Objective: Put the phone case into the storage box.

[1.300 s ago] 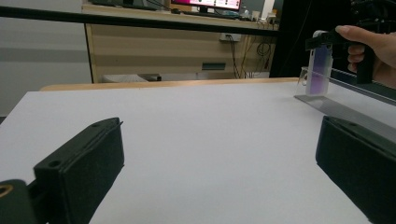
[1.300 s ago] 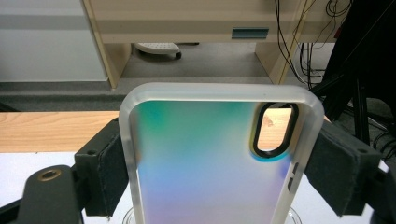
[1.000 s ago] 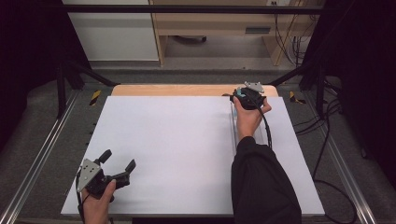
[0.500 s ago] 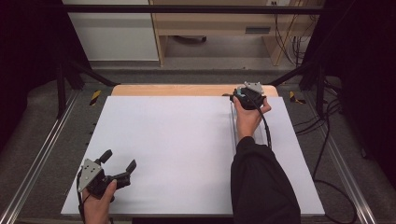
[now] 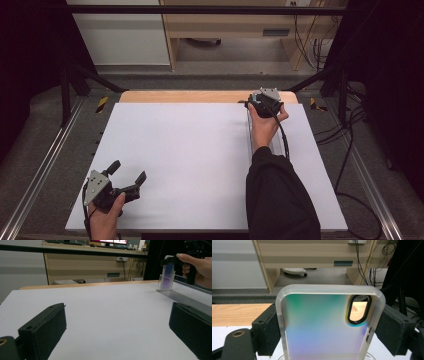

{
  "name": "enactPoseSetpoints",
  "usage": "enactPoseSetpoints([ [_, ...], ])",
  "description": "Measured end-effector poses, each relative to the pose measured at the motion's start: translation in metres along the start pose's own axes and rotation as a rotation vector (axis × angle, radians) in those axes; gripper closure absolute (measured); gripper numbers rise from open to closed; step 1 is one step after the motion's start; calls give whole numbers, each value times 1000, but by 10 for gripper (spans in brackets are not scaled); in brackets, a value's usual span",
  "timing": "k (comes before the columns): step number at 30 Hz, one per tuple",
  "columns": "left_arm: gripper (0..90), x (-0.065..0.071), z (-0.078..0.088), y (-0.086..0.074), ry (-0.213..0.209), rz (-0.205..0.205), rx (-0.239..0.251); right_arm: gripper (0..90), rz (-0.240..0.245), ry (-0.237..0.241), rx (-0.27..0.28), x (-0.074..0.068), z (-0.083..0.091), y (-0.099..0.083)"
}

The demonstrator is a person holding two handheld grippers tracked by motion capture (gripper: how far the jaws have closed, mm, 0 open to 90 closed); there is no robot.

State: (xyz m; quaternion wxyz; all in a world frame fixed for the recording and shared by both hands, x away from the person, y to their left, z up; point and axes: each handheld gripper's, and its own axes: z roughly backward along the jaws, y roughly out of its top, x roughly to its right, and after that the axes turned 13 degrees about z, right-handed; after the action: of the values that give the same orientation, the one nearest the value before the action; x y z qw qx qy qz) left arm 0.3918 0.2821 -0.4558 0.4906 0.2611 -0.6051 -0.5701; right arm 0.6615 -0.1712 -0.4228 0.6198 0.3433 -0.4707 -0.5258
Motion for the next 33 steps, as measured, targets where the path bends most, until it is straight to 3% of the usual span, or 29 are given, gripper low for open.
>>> enactPoseSetpoints([
  [16,8,0,0,0,-2,3,2,172,-11,13,0,0,-1,-1],
  [33,8,0,0,0,-3,1,-3,167,11,27,-11,0,-2,-1],
])
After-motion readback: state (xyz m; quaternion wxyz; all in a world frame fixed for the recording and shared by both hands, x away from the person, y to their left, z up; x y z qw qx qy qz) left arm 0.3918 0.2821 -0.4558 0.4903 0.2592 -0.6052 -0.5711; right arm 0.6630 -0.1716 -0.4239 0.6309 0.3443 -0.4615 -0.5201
